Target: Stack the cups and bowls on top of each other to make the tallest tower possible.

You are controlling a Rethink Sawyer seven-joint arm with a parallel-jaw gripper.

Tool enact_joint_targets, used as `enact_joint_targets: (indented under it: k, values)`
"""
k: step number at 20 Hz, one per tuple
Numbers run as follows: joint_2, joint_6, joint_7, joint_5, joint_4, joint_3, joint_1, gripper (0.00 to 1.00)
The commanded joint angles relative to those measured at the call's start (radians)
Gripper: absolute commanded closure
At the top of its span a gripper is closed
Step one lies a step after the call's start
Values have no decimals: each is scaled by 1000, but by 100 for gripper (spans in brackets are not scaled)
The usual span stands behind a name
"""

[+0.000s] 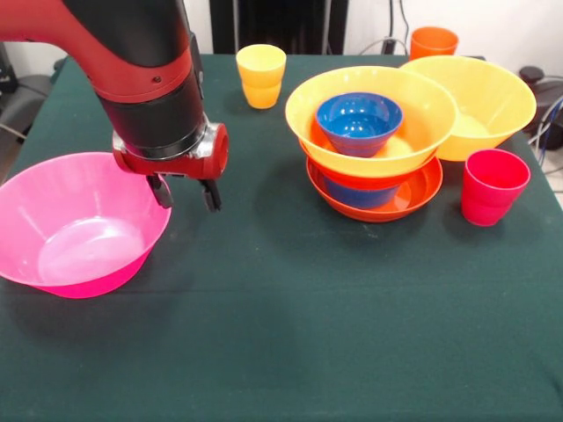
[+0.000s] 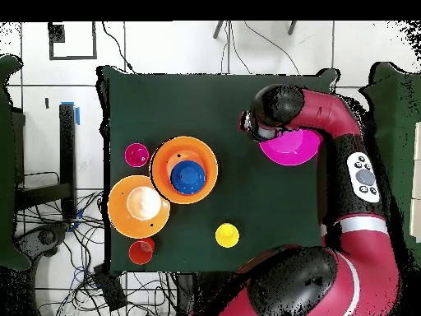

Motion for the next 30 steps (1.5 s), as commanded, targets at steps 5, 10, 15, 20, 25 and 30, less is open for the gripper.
enact_joint_targets:
  k: [5,10,15,20,25,30]
  values:
    - [-11,112,-328,-99,-78,28,36,0]
    - [-20,129,-331,-111,-84,16,30,0]
    - [-41,124,-327,-121,-57,9,16,0]
    - [-28,115,-326,-132,-62,12,8,0]
    - [-29,104,-315,-124,-37,16,4,0]
    - [-34,96,-306,-123,-19,13,0,0]
